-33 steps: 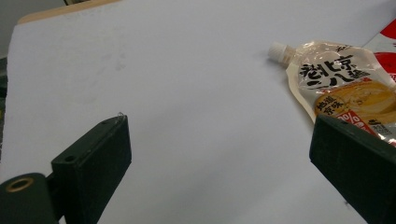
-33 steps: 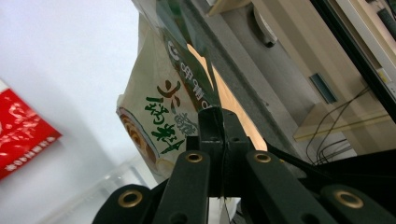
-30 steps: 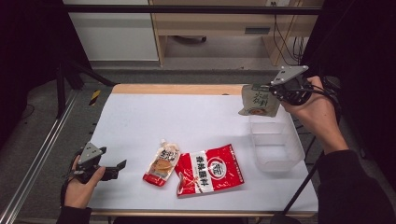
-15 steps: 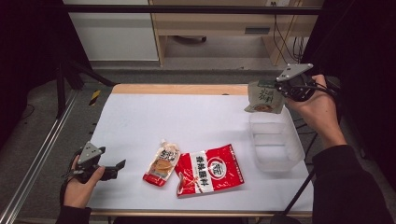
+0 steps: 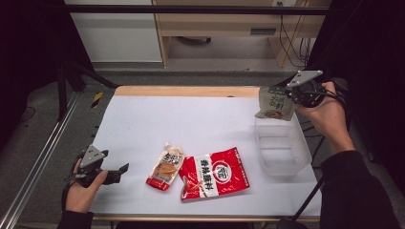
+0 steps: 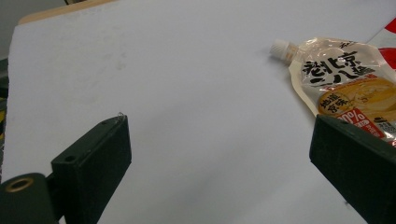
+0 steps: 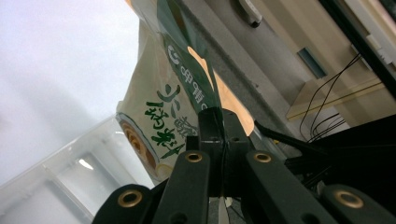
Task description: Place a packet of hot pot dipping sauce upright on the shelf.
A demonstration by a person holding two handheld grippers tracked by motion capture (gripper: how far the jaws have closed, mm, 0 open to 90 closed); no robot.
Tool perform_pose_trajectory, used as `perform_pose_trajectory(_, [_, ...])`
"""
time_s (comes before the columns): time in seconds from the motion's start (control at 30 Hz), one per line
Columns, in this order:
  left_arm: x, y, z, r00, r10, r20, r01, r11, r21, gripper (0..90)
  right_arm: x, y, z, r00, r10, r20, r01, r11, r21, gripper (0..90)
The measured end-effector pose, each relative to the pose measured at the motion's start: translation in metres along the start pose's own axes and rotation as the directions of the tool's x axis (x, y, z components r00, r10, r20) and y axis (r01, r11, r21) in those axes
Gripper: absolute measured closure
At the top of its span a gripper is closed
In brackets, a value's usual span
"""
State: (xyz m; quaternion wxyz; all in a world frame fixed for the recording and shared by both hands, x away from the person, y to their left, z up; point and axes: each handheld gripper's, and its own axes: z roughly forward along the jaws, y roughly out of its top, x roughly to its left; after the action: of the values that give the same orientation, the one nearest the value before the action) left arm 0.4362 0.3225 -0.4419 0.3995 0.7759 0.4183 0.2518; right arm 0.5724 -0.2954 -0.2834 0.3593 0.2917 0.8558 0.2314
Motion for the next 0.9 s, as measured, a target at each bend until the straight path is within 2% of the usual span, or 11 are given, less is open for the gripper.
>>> perform_pose_trajectory(0.33, [0.0, -0.001, 0.001, 1.0, -0.005, -0.001, 0.005, 1.0, 0.003, 5.7, 0.001, -0.017, 0.013, 0.9994, 0.013, -0.031, -0.012, 0.999, 0.03, 90.0])
perform_pose_trajectory(0.5, [0.0, 0.0, 0.001, 1.0, -0.004, -0.001, 0.004, 1.0, 0.005, 5.7, 0.004, -0.02, 0.017, 0.9988, 0.005, -0.048, -0.003, 0.999, 0.04, 89.9])
perform_pose_trajectory(0.67, [-0.001, 0.0, 0.001, 1.0, -0.002, 0.001, 0.002, 1.0, 0.004, 5.7, 0.007, -0.022, 0.024, 0.9966, 0.017, -0.081, -0.012, 0.998, 0.061, 89.8])
perform_pose_trajectory(0.9, [-0.001, 0.0, 0.001, 1.0, 0.003, 0.004, -0.003, 1.0, 0.0, 5.7, 0.01, -0.026, 0.035, 0.9938, 0.04, -0.104, -0.031, 0.996, 0.084, 89.7])
